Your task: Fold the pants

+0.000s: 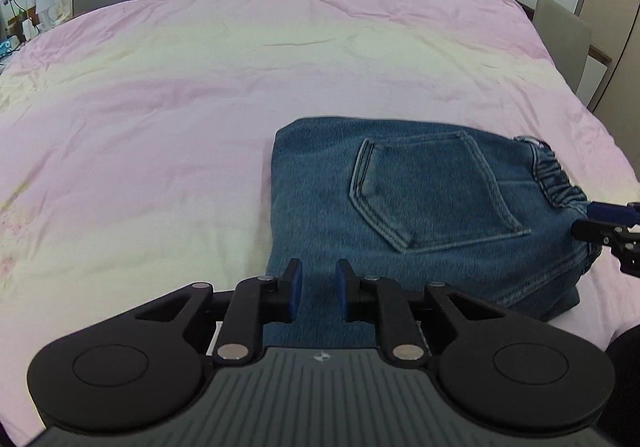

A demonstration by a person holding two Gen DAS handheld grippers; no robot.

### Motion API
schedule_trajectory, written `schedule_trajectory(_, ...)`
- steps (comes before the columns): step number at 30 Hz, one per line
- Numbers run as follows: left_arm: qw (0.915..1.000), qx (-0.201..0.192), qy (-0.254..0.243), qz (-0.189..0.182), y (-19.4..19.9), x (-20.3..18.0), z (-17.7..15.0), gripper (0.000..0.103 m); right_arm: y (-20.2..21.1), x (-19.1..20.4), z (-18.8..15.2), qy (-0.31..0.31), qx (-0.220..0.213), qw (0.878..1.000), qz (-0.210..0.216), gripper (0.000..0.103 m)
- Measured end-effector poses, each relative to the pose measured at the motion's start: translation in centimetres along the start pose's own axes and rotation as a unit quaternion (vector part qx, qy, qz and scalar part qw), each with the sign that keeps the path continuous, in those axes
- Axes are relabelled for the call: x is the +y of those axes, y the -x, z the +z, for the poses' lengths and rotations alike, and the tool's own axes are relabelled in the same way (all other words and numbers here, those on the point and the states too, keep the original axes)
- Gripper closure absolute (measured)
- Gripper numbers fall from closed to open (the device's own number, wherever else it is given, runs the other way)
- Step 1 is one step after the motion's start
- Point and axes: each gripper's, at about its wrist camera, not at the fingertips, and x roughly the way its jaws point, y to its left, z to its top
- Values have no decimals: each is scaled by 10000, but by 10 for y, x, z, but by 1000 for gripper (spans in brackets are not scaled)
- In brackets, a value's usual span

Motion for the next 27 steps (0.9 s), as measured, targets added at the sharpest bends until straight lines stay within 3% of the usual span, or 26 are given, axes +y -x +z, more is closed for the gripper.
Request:
schedule_trajectory(3, 9999, 61, 121, 60, 0, 4, -16, 83, -13, 0, -15, 25, 242, 9995, -216, 69)
schedule_trajectory(11, 9989, 375, 196, 180, -27, 10, -36, 80, -43, -24, -34, -735, 578, 9956, 82, 70)
schedule_trajectory(14, 9989, 388, 193, 170, -34, 10, -37, 80, -49, -14, -35, -441, 554, 9975, -87, 71)
schedule_trajectory(22, 9991, 256, 270, 184, -18, 4, -24, 79, -47, -19, -33, -575, 550, 9968, -61, 70)
schedule_trajectory(25, 9987, 53, 511, 74, -1, 9, -16, 65, -38, -21, -26, -537, 562, 9970, -14, 70)
schedule_trajectory(26, 9980, -42, 631, -2, 4, 12, -13, 53, -33, -21, -22, -522, 579, 9970, 41, 67)
schedule_trajectory(27, 9974, -120, 711, -82, 8, 13, -9, 44, -27, -23, -17, -561, 582, 9966, 168, 57)
